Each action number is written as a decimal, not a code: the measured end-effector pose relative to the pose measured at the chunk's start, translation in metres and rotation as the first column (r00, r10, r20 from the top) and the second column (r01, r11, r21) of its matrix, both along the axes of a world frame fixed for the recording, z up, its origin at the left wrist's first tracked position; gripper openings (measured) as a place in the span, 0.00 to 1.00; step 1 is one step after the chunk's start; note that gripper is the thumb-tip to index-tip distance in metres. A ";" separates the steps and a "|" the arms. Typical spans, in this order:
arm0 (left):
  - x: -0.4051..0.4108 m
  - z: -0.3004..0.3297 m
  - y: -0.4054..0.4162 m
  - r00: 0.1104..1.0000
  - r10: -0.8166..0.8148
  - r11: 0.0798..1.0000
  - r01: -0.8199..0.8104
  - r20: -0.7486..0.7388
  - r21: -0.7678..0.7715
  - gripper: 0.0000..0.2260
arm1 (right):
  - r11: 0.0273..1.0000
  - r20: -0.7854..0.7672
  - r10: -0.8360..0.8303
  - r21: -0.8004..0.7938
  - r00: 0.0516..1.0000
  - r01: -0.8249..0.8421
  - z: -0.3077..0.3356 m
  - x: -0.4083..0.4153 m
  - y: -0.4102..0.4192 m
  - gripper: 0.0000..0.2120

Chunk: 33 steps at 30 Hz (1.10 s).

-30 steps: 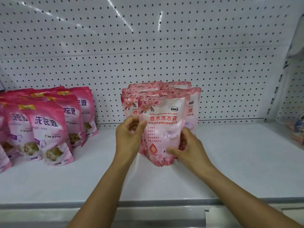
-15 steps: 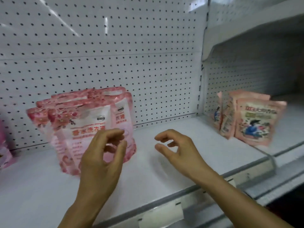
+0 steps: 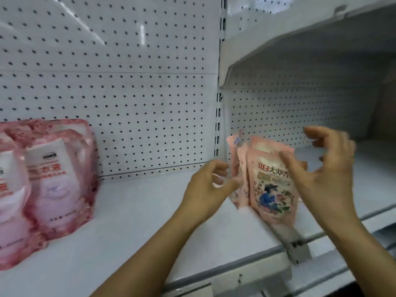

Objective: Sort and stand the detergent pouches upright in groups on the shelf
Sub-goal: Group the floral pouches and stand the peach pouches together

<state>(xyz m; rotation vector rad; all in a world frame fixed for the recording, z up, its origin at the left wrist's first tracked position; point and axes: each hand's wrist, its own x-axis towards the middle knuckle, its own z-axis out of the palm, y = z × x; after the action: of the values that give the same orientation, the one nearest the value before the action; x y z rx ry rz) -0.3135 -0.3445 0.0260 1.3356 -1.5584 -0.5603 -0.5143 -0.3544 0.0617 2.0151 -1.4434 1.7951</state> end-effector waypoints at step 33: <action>0.176 -0.043 -0.029 0.854 0.446 0.888 -0.387 -0.267 0.248 0.15 | 0.417 0.468 0.471 0.630 0.748 -0.656 -0.074 0.150 -0.107 0.15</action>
<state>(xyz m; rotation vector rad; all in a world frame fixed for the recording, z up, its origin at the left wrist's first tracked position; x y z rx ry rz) -0.1379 -0.3740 -0.0171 1.5822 -0.9281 -0.6177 -0.3644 -0.4615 -0.0120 3.1692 -2.0278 1.8043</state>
